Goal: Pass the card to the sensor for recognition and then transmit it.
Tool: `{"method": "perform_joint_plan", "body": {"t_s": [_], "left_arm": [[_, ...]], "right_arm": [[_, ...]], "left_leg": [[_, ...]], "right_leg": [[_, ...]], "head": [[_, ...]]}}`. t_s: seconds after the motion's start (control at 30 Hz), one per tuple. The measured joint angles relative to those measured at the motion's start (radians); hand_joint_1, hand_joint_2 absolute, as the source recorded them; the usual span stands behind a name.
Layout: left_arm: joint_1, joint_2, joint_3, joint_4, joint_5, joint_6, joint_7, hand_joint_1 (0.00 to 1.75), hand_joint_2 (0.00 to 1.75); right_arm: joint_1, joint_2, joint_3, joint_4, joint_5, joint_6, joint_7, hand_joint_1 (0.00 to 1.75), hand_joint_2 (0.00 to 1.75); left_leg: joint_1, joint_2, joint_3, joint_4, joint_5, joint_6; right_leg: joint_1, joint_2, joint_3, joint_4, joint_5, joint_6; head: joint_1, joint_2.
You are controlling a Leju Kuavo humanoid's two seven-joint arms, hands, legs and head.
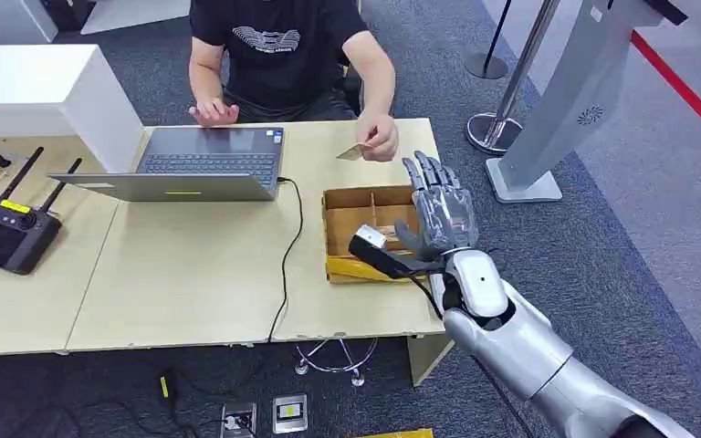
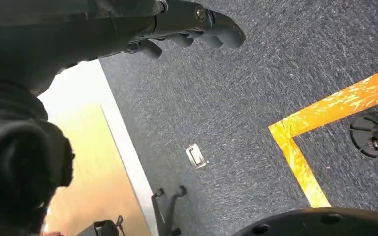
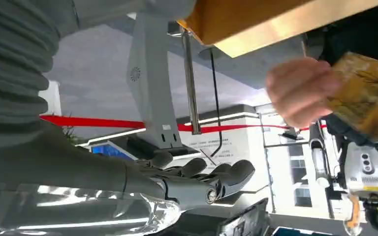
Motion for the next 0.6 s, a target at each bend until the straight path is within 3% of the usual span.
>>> {"method": "perform_joint_plan", "body": {"t_s": [0.33, 0.6], "left_arm": [[0.002, 0.006, 0.0, 0.0, 0.001, 0.0, 0.001, 0.0, 0.0], [0.002, 0.009, 0.0, 0.0, -0.01, 0.0, 0.001, 0.0, 0.0]], "right_arm": [[0.019, -0.031, -0.004, -0.094, 0.004, 0.138, 0.072, 0.0, 1.75], [0.065, -0.082, -0.013, -0.236, 0.008, 0.169, 0.095, 0.0, 1.75]], "left_leg": [[0.0, 0.0, 0.001, 0.0, 0.0, 0.0], [0.0, 0.001, 0.001, 0.0, 0.0, 0.0]], "right_leg": [[0.0, 0.0, 0.0, 0.0, 0.0, 0.0], [0.0, 0.001, 0.0, 0.0, 0.0, 0.0]], "head": [[0.0, 0.0], [0.0, 0.0]]}}
